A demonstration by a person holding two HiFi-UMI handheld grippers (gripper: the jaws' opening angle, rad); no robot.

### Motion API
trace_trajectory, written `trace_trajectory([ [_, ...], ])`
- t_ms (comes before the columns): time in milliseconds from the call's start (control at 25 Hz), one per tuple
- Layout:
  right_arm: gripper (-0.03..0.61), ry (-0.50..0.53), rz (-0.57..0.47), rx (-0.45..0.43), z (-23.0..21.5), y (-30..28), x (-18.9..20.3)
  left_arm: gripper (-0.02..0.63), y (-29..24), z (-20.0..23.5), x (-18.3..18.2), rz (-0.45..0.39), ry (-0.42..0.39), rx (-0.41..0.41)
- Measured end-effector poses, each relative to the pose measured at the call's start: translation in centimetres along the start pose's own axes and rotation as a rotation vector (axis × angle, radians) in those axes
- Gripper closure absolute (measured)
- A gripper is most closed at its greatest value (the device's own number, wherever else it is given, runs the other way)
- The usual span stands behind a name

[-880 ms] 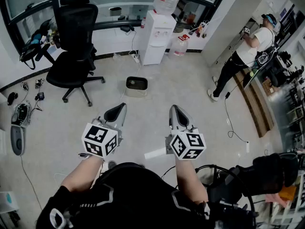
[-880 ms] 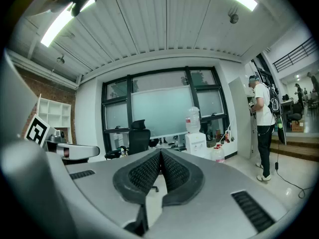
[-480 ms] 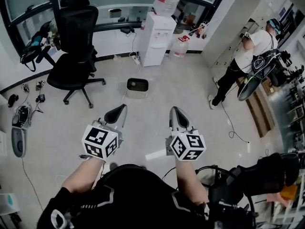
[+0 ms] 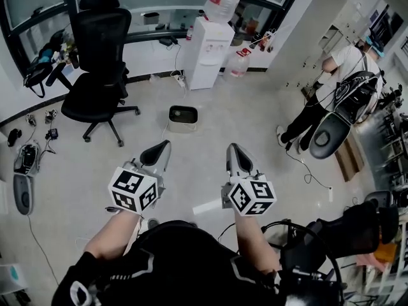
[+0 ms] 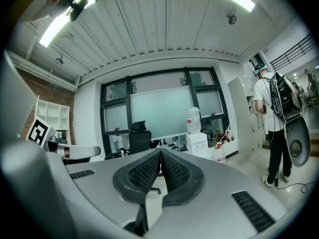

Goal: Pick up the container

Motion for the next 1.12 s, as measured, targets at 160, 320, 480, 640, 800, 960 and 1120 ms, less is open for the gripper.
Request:
trace_trajectory([
  [160, 0.569, 0.007, 0.007, 0.017, 0.9, -0.4, 0.4, 0.604, 0.3, 1.1, 0.2, -0.005, 0.015, 0.026],
  [320, 0.569, 0.01, 0.011, 0.044, 2.1, -0.8, 1.1, 0.604, 0.8, 2.5, 0.8, 0.002, 0.03, 0.059],
  [480, 0.569, 0.015, 0.005, 0.081, 2.9, -0.8, 1.5, 0.604, 1.1, 3.7, 1.0, 0.011, 0.029, 0.091],
  [640, 0.569, 0.011, 0.024, 0.108, 3.2, -0.9, 1.8, 0.604, 1.0, 4.5, 1.2, 0.03, 0.03, 0.11],
  [800, 0.569, 0.056, 0.027, 0.101, 2.9, -1.6, 1.6, 0.604, 0.3, 4.9, 1.1, 0.025, 0.021, 0.114],
  [960, 0.569, 0.065, 0.022, 0.058, 2.3, -3.8, 1.7, 0.604, -0.9, 6.1, 1.0, 0.029, 0.013, 0.09],
  [1120, 0.569, 0.046, 0.021, 0.03, 0.2, -6.3, 1.5, 0.604, -3.1, 6.4, 0.6, 0.039, -0.008, 0.06],
])
Point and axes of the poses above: the fingertips, and each gripper's own axes: y backward along the fingers, z to its left, x out of its underside, the point moved 6 cm from there along y, backward along the fingers, and after that the axes turned 1 degree about -x, right-handed, at the moved point
